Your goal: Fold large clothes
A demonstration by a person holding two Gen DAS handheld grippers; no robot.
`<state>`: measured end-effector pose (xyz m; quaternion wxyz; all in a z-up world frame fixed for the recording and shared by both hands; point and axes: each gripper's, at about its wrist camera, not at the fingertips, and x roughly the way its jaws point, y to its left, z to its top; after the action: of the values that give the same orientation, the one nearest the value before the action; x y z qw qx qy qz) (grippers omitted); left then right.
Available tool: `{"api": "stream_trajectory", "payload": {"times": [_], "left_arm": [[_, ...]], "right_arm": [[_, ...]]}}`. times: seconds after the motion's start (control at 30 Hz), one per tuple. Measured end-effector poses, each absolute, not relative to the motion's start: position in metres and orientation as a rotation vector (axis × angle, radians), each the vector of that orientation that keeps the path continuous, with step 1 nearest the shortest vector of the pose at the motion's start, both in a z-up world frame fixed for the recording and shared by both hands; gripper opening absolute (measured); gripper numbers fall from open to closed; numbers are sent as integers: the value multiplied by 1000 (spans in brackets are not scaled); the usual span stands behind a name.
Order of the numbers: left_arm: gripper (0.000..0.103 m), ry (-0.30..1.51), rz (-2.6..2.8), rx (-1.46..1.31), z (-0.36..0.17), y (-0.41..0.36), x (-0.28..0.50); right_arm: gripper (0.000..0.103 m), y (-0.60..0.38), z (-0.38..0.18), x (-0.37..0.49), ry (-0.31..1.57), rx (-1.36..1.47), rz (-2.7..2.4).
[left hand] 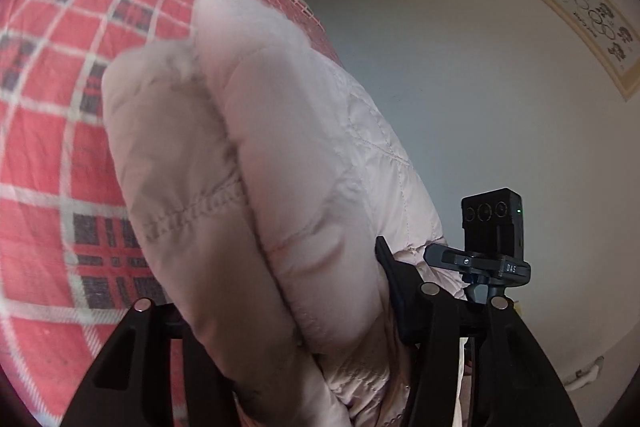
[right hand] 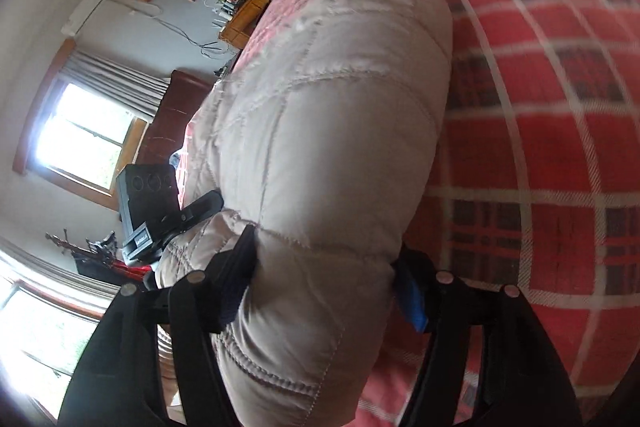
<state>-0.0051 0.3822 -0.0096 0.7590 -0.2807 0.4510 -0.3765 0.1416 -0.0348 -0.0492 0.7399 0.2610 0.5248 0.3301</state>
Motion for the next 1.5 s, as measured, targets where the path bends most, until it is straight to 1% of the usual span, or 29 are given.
{"api": "stream_trajectory", "payload": {"times": [0.07, 0.17, 0.23, 0.3, 0.37, 0.47, 0.67, 0.8, 0.9, 0.97, 1.1, 1.17, 1.33, 1.5], "left_arm": [[56, 971, -829, -612, -17, 389, -12], [57, 960, -806, -575, -17, 392, -21], [61, 970, -794, -573, -11, 390, -22], [63, 978, -774, -563, -1, 386, -23], [63, 976, -754, -548, 4, 387, -28], [64, 964, -735, -544, 10, 395, -45], [65, 874, -653, -539, 30, 420, -90], [66, 791, -604, -506, 58, 428, -110], [69, 757, -609, -448, 74, 415, -128], [69, 768, -617, -417, 76, 406, -133], [68, 822, -570, -347, 61, 396, -135], [70, 854, -559, -348, 50, 391, -127], [71, 900, -553, -357, 26, 395, -113], [71, 906, -540, -357, 27, 396, -113]], "right_arm": [[66, -38, -62, 139, 1139, 605, 754], [69, -45, -67, 139, 1123, 594, 752], [76, -45, -65, 140, 1126, 584, 737], [78, -43, -61, 135, 1121, 569, 719], [83, -44, -57, 125, 1122, 555, 699], [85, -46, -51, 107, 1116, 545, 699], [85, -48, -48, 72, 1123, 522, 679], [85, -38, -40, 55, 1118, 491, 655], [85, -33, -35, 47, 1108, 480, 633], [85, -28, -31, 42, 1104, 470, 621], [85, -21, -32, 36, 1112, 419, 569], [85, -16, -39, 35, 1130, 400, 543], [85, -22, -55, 37, 1163, 413, 532], [85, -21, -45, 27, 1122, 378, 510]]}}
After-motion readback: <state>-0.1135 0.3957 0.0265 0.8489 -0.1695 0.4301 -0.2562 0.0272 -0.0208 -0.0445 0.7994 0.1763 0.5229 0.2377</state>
